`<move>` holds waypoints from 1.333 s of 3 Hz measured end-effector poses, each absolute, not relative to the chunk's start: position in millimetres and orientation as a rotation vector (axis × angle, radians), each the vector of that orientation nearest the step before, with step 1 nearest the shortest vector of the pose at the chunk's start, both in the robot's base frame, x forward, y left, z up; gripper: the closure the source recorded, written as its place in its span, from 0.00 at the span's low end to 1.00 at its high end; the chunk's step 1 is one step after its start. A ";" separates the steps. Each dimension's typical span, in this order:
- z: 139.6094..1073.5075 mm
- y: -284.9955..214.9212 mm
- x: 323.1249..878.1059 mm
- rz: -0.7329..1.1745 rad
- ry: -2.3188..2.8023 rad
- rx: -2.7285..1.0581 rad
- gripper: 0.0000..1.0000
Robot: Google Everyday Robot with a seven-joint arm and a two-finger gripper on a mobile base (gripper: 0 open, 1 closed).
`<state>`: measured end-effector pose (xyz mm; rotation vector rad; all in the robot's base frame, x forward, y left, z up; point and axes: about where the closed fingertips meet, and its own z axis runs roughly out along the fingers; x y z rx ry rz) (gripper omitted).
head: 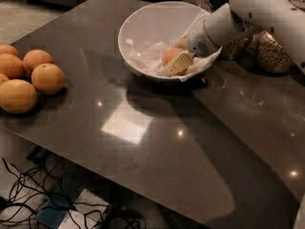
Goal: Pick orange from white bowl
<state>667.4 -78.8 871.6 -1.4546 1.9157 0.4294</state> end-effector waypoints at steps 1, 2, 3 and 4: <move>871.6 -78.8 667.4 0.429 1.916 -1.455 0.69; 871.5 -78.7 667.4 0.430 1.916 -1.455 0.92; 871.5 -78.0 667.1 0.430 1.915 -1.457 1.00; 894.9 -64.2 654.7 0.469 1.829 -1.493 1.00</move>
Offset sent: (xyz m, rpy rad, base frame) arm 0.0000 0.0000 0.0000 0.0000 0.0000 0.0000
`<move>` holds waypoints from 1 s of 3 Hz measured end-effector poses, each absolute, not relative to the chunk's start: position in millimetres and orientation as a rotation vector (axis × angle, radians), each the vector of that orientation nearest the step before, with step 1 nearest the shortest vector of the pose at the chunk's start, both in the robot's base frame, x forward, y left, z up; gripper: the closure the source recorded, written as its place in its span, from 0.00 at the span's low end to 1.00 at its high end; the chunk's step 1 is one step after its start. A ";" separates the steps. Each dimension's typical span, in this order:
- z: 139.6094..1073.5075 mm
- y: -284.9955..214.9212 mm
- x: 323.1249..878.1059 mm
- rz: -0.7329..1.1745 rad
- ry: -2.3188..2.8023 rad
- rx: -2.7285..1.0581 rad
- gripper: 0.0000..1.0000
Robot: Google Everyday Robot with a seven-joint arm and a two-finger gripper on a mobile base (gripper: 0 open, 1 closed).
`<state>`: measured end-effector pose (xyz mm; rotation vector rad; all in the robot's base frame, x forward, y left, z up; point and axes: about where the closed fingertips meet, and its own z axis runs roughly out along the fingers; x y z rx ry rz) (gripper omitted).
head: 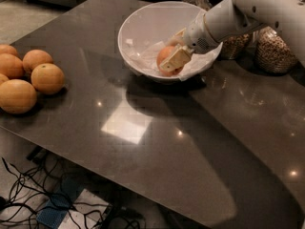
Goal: Pick orange from white bowl
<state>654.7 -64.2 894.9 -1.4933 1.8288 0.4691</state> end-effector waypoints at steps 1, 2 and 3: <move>936.5 -51.3 638.2 0.473 1.701 -1.536 1.00; 964.5 -48.1 630.1 0.461 1.618 -1.544 1.00; 973.4 -53.4 636.3 0.409 1.610 -1.525 1.00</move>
Offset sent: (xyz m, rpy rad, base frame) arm -0.0344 0.0137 0.1056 0.0989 -0.2165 0.1344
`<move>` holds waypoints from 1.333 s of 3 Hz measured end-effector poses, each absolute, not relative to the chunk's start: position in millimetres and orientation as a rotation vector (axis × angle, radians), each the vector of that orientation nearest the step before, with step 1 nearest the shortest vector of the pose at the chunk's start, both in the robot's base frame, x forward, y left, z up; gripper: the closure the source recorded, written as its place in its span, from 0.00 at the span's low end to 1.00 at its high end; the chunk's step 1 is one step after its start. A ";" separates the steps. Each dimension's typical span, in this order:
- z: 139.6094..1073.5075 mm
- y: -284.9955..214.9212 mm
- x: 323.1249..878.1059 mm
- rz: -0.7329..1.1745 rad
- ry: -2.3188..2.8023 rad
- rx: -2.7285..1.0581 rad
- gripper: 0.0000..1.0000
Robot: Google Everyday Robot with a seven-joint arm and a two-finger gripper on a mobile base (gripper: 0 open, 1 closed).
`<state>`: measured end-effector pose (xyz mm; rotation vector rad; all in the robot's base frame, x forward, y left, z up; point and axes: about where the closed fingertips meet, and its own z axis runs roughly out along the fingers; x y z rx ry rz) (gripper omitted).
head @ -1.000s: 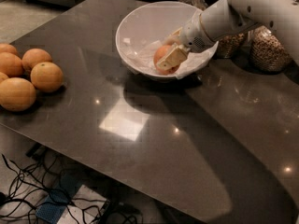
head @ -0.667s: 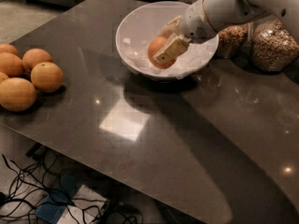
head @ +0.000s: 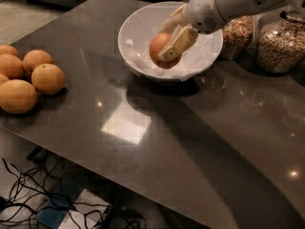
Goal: Pick orange from white bowl
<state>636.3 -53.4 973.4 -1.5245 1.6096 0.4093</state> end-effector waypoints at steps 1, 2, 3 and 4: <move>967.0 -70.5 674.8 0.318 1.672 -1.486 1.00; 954.2 -97.4 726.7 0.222 1.761 -1.420 1.00; 928.1 -118.3 755.1 0.199 1.836 -1.358 1.00; 925.7 -122.0 756.8 0.202 1.847 -1.349 1.00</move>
Offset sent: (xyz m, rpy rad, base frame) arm 0.1593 -0.0888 -0.0261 -0.1426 -0.0274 -0.3423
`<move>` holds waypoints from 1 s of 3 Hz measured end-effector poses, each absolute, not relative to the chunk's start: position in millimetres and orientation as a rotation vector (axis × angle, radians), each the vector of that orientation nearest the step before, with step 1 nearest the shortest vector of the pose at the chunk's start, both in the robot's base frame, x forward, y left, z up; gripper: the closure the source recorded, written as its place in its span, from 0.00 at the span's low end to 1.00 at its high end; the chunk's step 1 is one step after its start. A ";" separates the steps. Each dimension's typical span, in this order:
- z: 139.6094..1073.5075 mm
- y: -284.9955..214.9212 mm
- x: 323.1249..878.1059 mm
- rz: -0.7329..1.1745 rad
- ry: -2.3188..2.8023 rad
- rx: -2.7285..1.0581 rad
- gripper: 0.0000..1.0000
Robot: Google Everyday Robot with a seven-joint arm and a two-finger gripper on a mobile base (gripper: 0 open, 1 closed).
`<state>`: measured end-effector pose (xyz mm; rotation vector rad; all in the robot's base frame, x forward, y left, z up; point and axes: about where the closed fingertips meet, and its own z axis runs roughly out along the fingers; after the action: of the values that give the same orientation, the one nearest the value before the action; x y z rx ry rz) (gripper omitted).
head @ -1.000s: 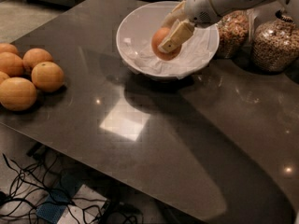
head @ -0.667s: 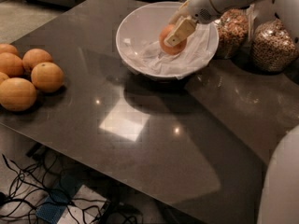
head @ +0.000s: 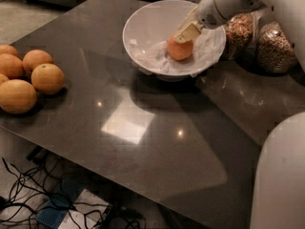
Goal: Pick orange from white bowl
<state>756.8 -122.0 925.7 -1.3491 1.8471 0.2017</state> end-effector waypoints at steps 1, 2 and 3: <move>927.9 -121.8 756.3 0.202 1.847 -1.349 0.84; 927.9 -121.8 756.3 0.202 1.847 -1.349 0.62; 927.9 -121.7 756.3 0.202 1.847 -1.349 0.38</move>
Offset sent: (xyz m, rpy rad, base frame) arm -0.0005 0.0002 0.0021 0.0000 0.0000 0.0000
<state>756.3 -121.7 927.9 -1.3493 1.8471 0.2019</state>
